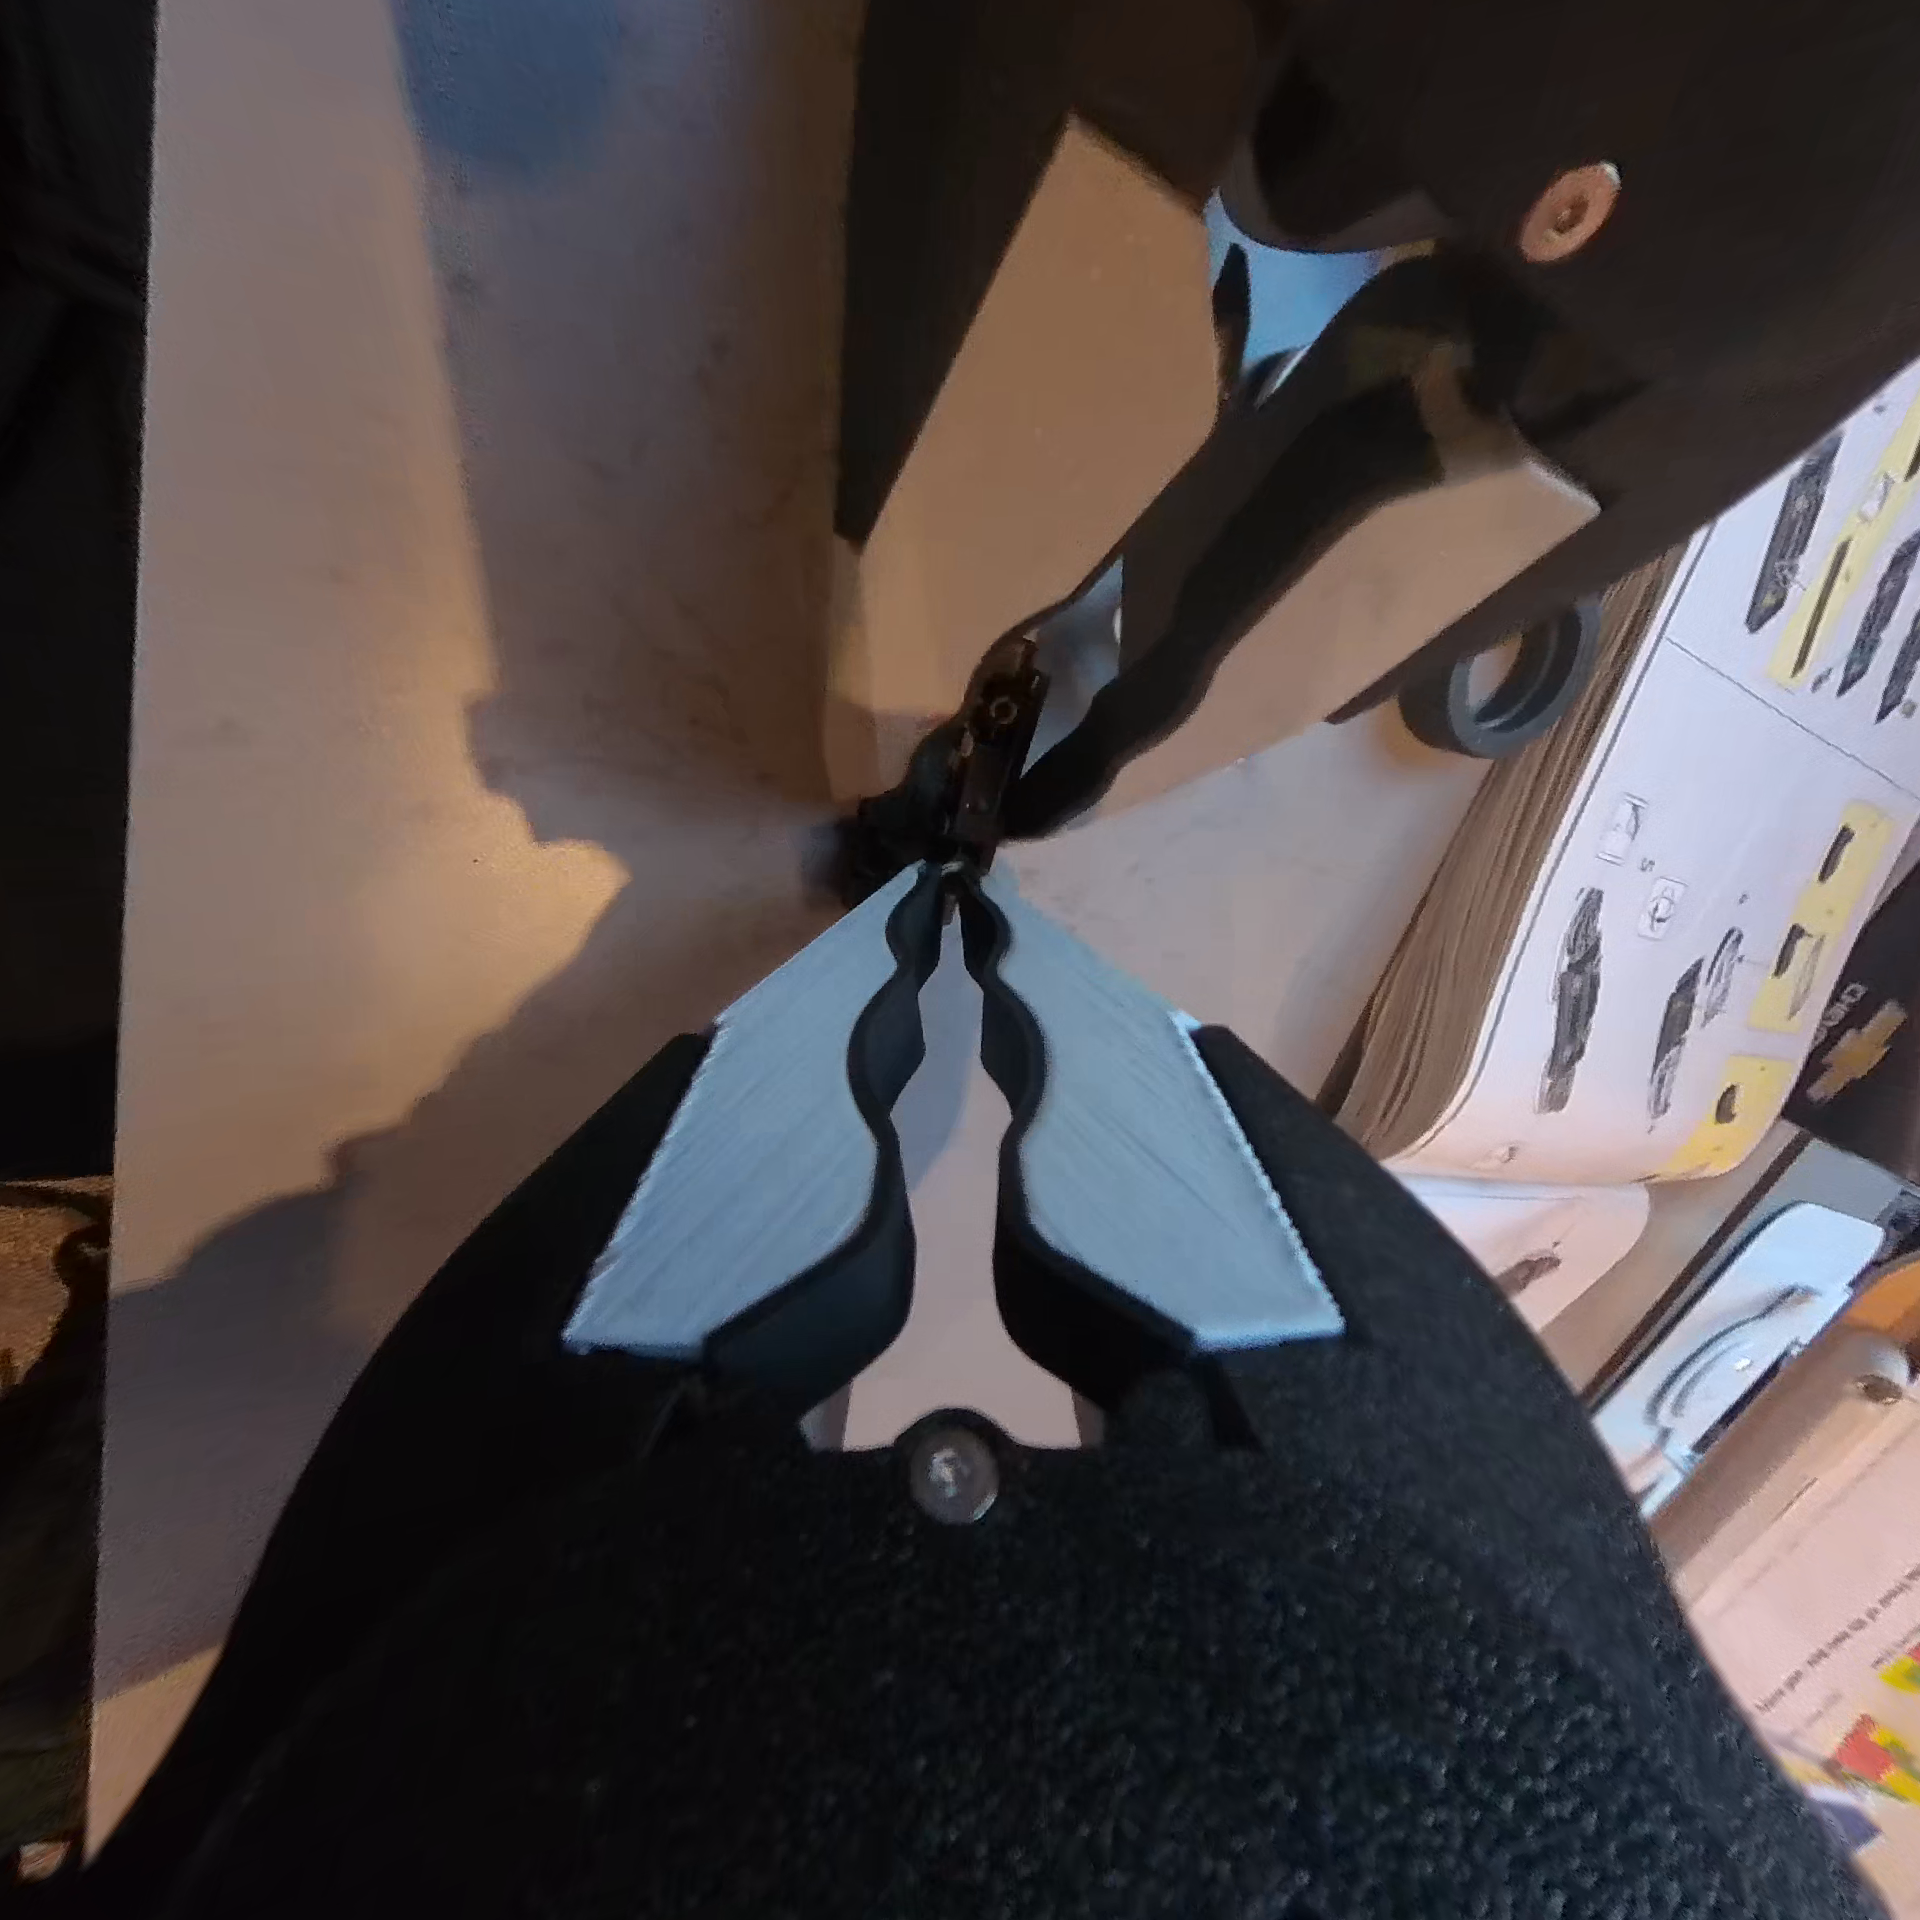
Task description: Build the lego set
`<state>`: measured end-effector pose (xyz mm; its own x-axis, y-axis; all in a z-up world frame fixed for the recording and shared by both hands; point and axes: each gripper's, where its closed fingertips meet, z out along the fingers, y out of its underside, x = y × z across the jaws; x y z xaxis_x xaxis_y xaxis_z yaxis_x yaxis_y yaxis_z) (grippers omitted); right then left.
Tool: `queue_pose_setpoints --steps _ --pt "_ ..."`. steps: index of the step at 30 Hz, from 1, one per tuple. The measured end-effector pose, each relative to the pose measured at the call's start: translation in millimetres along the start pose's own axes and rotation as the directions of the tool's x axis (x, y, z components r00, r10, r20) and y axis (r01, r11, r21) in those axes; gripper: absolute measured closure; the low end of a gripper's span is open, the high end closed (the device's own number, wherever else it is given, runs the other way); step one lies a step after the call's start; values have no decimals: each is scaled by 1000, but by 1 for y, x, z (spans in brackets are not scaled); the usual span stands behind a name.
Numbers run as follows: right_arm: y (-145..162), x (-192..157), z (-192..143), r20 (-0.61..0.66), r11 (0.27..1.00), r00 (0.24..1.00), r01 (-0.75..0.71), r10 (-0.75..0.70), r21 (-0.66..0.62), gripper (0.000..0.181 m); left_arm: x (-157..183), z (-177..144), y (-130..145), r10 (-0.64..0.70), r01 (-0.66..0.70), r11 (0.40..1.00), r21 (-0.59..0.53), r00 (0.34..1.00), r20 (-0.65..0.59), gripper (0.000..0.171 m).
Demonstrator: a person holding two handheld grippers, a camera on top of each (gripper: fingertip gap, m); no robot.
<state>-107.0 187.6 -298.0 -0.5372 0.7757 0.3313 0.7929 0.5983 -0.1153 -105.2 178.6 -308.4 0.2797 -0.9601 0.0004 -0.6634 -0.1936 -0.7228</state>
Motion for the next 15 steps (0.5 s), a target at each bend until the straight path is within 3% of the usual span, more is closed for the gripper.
queue_pose_setpoints --steps 6,9,15 --pt "-2 0 2 121 977 977 -187 174 101 178 -1 -1 0 -50 50 999 4 998 -27 145" --pt "0 0 0 177 909 928 -360 327 210 178 -1 0 0 -15 15 1000 2 1000 0 144" --pt "1 1 -1 254 811 845 -528 470 254 178 -1 0 0 -23 23 1000 3 1000 -6 145"
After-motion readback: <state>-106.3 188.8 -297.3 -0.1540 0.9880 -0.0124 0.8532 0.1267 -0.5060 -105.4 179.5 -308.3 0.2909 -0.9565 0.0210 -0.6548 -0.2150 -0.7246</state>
